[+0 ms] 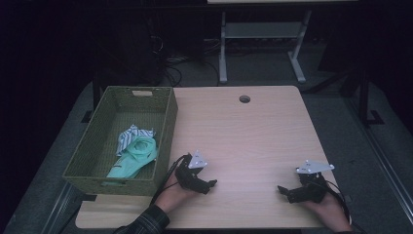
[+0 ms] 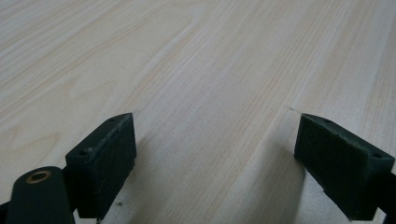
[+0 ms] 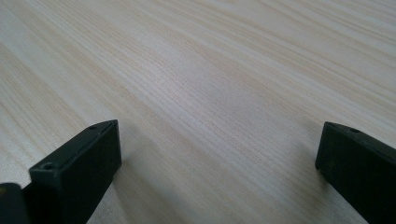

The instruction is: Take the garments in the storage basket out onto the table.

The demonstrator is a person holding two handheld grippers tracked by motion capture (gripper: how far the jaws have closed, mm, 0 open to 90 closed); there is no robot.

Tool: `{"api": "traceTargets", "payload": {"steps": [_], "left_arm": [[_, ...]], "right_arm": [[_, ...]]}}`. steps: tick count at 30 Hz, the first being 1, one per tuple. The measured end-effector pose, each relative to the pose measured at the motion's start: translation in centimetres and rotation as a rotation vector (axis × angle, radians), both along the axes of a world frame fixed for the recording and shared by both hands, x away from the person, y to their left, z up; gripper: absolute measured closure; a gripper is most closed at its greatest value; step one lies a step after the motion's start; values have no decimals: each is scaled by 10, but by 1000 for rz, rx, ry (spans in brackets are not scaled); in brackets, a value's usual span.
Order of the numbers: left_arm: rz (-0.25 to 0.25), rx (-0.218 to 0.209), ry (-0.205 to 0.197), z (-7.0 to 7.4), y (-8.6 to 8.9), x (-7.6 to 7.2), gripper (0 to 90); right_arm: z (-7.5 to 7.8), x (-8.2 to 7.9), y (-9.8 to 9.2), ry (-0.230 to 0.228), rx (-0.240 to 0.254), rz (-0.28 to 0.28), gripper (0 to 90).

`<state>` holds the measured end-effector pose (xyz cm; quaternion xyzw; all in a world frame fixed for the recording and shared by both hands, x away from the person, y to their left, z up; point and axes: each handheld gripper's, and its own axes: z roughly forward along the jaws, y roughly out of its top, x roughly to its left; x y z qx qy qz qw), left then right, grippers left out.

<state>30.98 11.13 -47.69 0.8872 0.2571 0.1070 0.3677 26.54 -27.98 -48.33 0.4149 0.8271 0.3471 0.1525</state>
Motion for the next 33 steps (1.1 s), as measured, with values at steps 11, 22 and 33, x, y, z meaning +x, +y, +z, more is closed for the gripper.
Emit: {"api": "traceTargets", "payload": {"steps": [11,22,33], "left_arm": [[-13,39,41,5,-2,4,125],[-17,28,60,9,-3,3,130],[-15,16,68,15,-4,3,132]], "right_arm": [[0,-1,0,-2,-4,-1,0],[0,0,1,-2,-5,-9,0],[0,0,1,0,-2,-12,0]]}}
